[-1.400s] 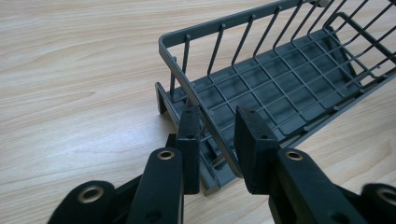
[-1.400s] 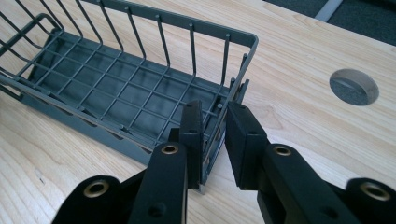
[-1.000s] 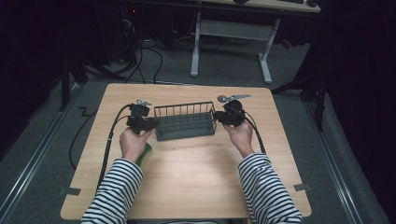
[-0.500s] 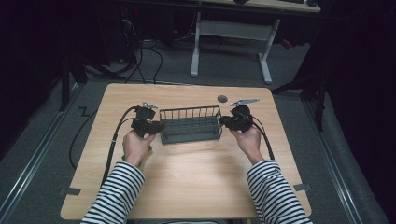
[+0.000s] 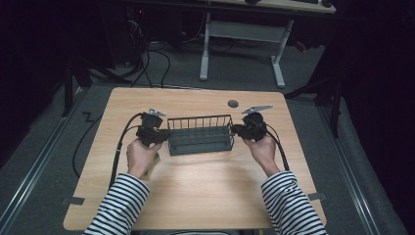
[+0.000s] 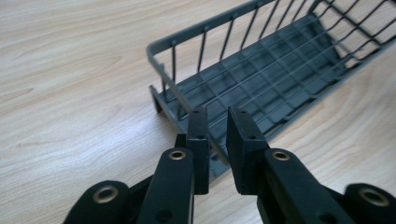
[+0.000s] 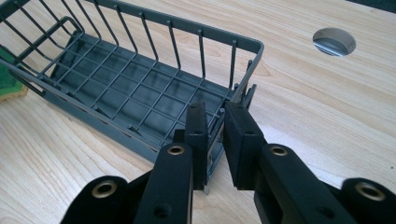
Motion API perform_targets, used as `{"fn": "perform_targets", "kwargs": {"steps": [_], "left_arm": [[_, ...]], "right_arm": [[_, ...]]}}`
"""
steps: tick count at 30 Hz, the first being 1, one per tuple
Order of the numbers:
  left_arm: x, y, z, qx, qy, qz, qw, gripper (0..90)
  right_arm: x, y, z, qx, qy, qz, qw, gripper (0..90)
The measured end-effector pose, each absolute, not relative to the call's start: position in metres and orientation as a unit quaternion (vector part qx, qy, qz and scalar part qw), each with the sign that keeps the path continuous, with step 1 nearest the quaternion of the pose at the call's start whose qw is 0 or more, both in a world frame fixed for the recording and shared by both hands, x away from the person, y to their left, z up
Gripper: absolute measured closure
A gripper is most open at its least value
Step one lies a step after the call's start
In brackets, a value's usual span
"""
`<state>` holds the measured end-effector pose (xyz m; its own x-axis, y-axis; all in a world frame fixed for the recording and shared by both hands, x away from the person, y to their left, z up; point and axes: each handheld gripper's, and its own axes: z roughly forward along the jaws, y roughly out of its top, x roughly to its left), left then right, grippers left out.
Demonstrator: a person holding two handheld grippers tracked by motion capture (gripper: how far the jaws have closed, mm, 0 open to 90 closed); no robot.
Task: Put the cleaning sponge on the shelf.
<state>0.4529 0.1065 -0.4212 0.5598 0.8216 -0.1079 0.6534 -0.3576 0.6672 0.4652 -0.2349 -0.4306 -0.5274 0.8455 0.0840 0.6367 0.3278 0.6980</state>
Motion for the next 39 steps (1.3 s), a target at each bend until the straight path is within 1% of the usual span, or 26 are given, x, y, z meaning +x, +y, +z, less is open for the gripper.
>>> {"fn": "perform_targets", "kwargs": {"steps": [13,15,22,26,29,32,33,34,35,36,38,39], "left_arm": [[0.441,0.110,-0.424,0.816,0.452,0.122,0.339,80.7],[0.440,0.111,-0.424,0.816,0.451,0.120,0.340,80.7],[0.437,0.113,-0.424,0.817,0.451,0.112,0.340,80.3],[0.434,0.110,-0.425,0.820,0.445,0.131,0.336,78.8],[0.434,0.111,-0.426,0.819,0.444,0.131,0.340,77.5],[0.434,0.114,-0.428,0.812,0.452,0.132,0.346,72.8],[0.434,0.114,-0.428,0.812,0.452,0.132,0.346,70.3],[0.434,0.114,-0.428,0.810,0.454,0.134,0.346,66.7],[0.434,0.115,-0.428,0.809,0.455,0.135,0.347,66.7],[0.432,0.118,-0.429,0.804,0.458,0.136,0.354,59.6],[0.431,0.119,-0.429,0.802,0.459,0.135,0.358,52.9],[0.430,0.121,-0.429,0.799,0.461,0.136,0.362,52.9]], "right_arm": [[0.455,-0.234,-0.430,0.458,0.806,0.347,0.145,80.2],[0.451,-0.236,-0.431,0.460,0.803,0.354,0.137,80.1],[0.446,-0.237,-0.431,0.457,0.805,0.353,0.137,79.2],[0.445,-0.237,-0.432,0.458,0.802,0.359,0.135,77.9],[0.445,-0.237,-0.432,0.459,0.800,0.362,0.133,77.3],[0.443,-0.239,-0.435,0.461,0.797,0.366,0.135,72.2],[0.443,-0.239,-0.435,0.461,0.797,0.366,0.135,72.2],[0.442,-0.244,-0.436,0.469,0.788,0.375,0.136,67.1],[0.442,-0.244,-0.436,0.469,0.788,0.375,0.136,67.1],[0.440,-0.248,-0.435,0.473,0.783,0.380,0.135,62.0],[0.437,-0.252,-0.433,0.473,0.781,0.384,0.140,58.1],[0.437,-0.252,-0.433,0.473,0.781,0.384,0.140,58.1]]}}
